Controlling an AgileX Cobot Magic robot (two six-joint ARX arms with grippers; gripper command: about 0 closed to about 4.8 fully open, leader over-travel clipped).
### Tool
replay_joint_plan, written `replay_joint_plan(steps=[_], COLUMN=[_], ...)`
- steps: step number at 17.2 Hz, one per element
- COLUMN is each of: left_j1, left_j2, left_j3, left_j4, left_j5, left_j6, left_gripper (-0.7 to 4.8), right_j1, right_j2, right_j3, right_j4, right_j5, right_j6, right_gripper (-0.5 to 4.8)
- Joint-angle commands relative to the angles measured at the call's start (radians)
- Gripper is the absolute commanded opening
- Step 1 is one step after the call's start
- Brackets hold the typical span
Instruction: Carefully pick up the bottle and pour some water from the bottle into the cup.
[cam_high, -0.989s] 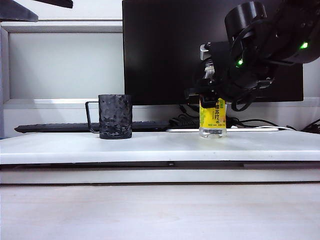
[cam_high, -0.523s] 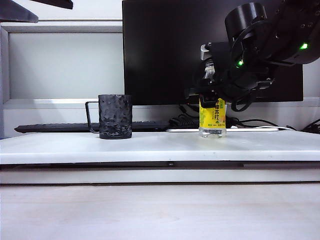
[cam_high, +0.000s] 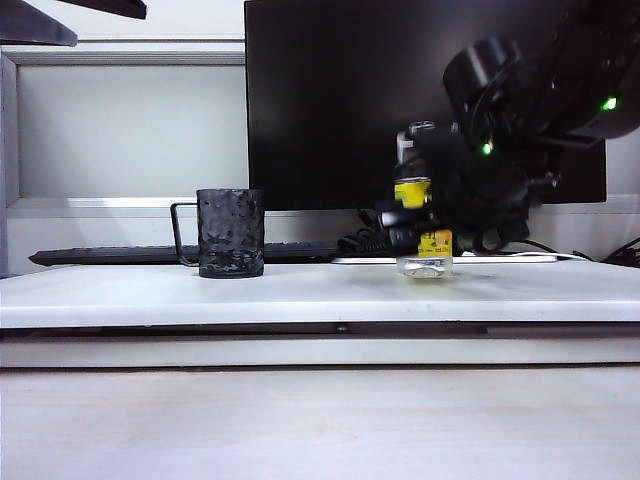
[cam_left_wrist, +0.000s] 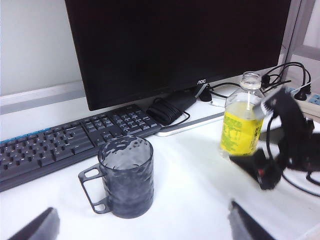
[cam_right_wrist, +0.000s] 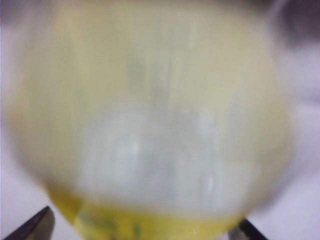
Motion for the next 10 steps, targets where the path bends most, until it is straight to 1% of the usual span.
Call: replay_joint_plan(steps=[1, 6, 10], left_j1=[0.001, 0.001, 0.001], left_j2=[-0.002, -0.006, -0.078], left_j3=[0.001, 0.001, 0.001], left_j4=[0.014, 0.014, 0.014], left_j5=[0.006, -0.006, -0.059], left_j6=[0.000, 0.001, 0.003], left_gripper=[4.79, 4.79, 4.79], right_j1=[0.002, 0.002, 0.002], right_j2=[-0.008, -0.092, -0.284], right_j3=[0.005, 0.006, 0.005], right_j4=[0.013, -0.009, -0.177], right_j5=[0.000, 0.002, 0.002], right_j6=[-0.011, -0.019, -0.026], right_gripper=[4.79, 4.79, 4.79])
